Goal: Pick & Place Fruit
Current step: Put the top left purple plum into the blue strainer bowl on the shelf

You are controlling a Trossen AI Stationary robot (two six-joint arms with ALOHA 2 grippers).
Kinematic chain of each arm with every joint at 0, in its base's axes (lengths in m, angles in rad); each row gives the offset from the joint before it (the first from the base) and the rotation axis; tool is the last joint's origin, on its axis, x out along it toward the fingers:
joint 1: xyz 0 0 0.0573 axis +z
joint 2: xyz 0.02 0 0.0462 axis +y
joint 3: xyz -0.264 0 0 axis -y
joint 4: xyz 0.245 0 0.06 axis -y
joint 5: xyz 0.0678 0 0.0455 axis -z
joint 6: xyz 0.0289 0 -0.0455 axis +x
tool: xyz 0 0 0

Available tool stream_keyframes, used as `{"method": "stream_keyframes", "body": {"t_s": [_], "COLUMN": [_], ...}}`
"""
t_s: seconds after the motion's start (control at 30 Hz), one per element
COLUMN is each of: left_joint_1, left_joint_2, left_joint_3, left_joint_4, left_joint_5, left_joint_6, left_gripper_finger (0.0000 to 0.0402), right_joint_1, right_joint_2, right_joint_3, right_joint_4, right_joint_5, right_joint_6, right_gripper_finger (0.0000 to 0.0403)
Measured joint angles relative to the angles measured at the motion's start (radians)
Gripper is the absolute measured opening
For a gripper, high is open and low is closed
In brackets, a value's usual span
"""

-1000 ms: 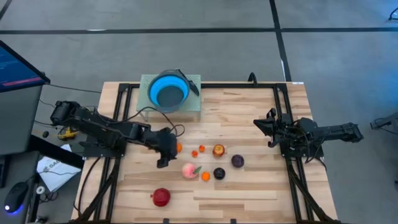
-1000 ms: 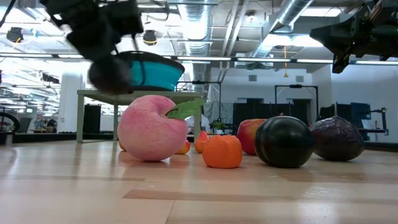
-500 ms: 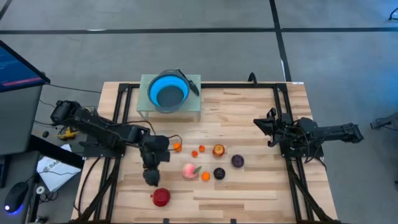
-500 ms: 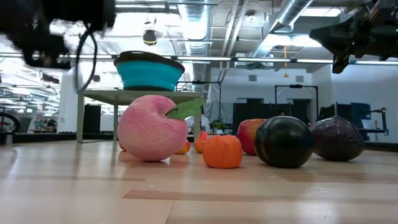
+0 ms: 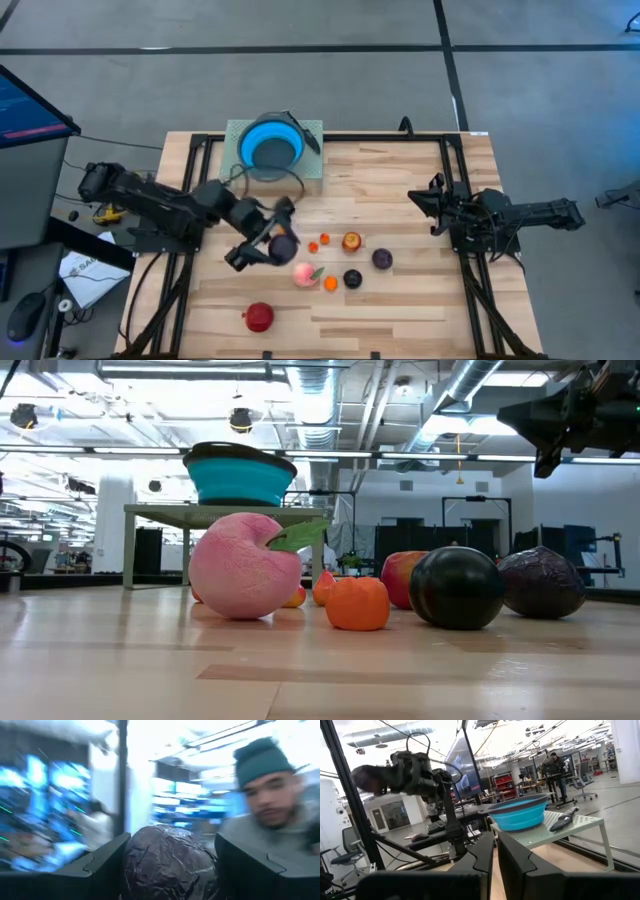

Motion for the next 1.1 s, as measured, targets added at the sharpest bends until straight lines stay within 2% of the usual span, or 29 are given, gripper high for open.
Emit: {"method": "stream_keyframes", "body": {"t_s": [0.07,0.2,0.27,0.3,0.4,0.5,0.57,0.67,0.83,1.1], "left_joint_1": [0.041,0.149,0.226,0.274,0.442,0.619,0.703,0.791,0.844,0.837], "left_joint_2": [-0.054,-0.192,-0.255,-0.276,-0.311,-0.288,-0.251,-0.191,-0.108,-0.022], "left_joint_3": [0.001,0.0,0.0,0.0,0.0,0.001,0.0,0.0,0.0,0.0], "left_joint_4": [-0.112,-0.429,-0.557,-0.597,-0.653,-0.685,-0.696,-0.696,-0.745,-0.796], "left_joint_5": [-0.133,-0.499,-0.61,-0.627,-0.608,-0.494,-0.448,-0.433,-0.383,-0.398], "left_joint_6": [0.107,0.247,0.288,0.298,0.275,0.229,0.214,0.218,0.275,0.345], "left_gripper_finger": [0.0278,0.0278,0.0278,0.0278,0.0278,0.0278,0.0278,0.0278,0.0278,0.0278], "right_joint_1": [0.0,0.01,0.014,0.017,0.018,0.016,0.016,0.015,0.015,0.015], "right_joint_2": [0.0,0.0,-0.001,-0.001,-0.001,-0.001,-0.001,-0.001,-0.001,-0.001], "right_joint_3": [0.0,0.0,0.0,0.0,0.0,0.0,0.0,0.0,0.0,0.0], "right_joint_4": [0.007,0.013,0.013,0.013,0.013,0.013,0.013,0.026,0.036,0.035], "right_joint_5": [0.0,0.0,0.0,0.0,-0.001,-0.001,0.0,0.0,0.0,0.0], "right_joint_6": [0.0,0.0,0.0,0.0,0.0,0.0,0.0,0.0,0.0,0.0], "right_gripper_finger": [0.0021,0.0021,0.0021,0.0021,0.0021,0.0021,0.0021,0.0021,0.0021,0.0021]}}
